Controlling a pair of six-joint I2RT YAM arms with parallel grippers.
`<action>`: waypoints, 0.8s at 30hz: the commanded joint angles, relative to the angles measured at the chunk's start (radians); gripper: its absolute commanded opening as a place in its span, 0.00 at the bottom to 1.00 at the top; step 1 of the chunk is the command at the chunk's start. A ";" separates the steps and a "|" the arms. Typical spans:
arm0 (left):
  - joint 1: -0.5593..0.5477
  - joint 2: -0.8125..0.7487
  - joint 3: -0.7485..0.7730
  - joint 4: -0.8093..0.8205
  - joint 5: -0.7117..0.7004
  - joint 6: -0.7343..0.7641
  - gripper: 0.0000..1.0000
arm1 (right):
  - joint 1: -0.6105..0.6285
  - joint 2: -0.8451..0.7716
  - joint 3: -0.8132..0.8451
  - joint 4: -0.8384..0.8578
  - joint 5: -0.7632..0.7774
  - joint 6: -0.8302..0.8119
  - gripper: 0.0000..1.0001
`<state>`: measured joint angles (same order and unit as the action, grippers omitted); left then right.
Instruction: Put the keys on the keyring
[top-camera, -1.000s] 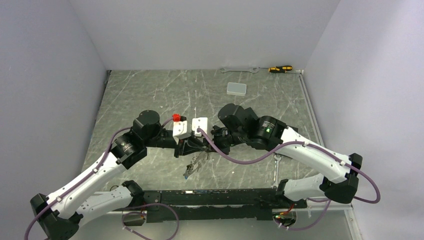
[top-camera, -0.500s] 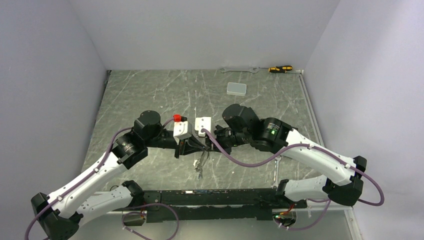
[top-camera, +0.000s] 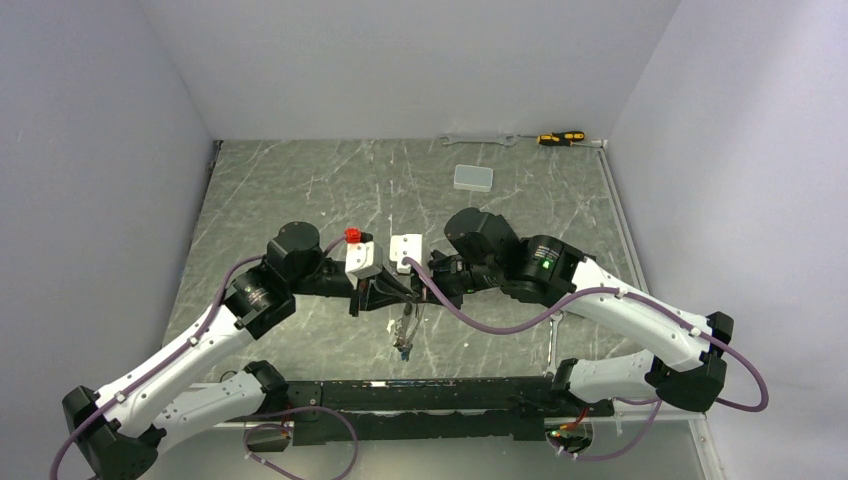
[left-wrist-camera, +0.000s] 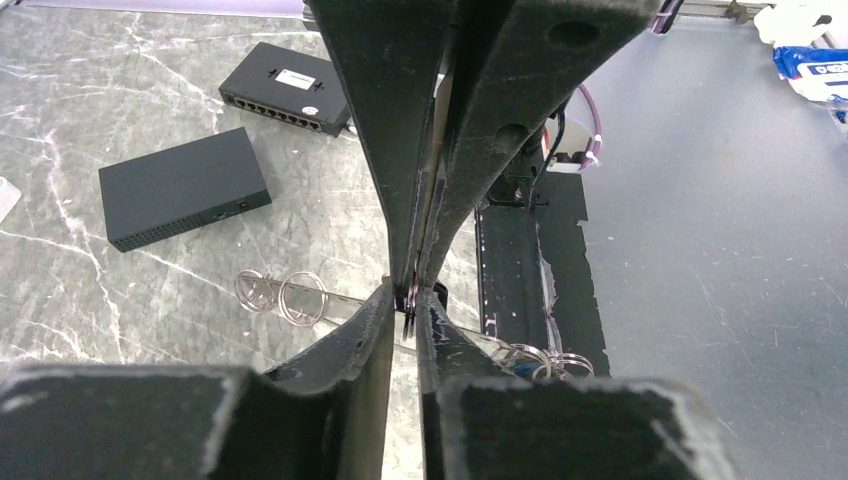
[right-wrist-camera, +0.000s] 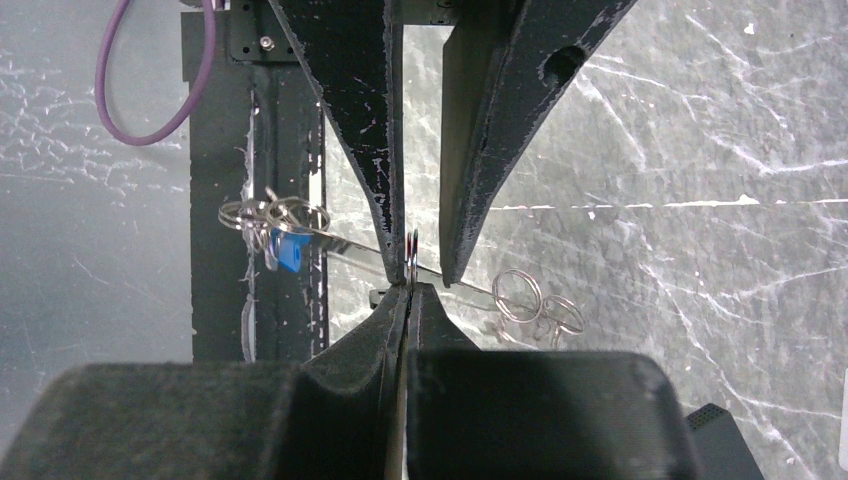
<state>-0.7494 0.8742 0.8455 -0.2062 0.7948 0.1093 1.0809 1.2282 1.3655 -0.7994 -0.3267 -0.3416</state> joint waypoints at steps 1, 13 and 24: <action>-0.001 0.003 0.004 0.033 0.033 -0.010 0.14 | 0.004 -0.013 0.009 0.091 -0.030 -0.009 0.00; -0.001 -0.066 -0.019 0.107 -0.052 -0.054 0.00 | 0.003 -0.052 -0.040 0.170 0.016 0.010 0.36; -0.002 -0.142 -0.027 0.132 -0.065 -0.076 0.00 | -0.064 -0.230 -0.182 0.386 -0.078 0.064 0.52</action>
<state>-0.7494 0.7609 0.8207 -0.1593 0.7361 0.0574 1.0534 1.0641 1.2095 -0.5663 -0.3241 -0.3126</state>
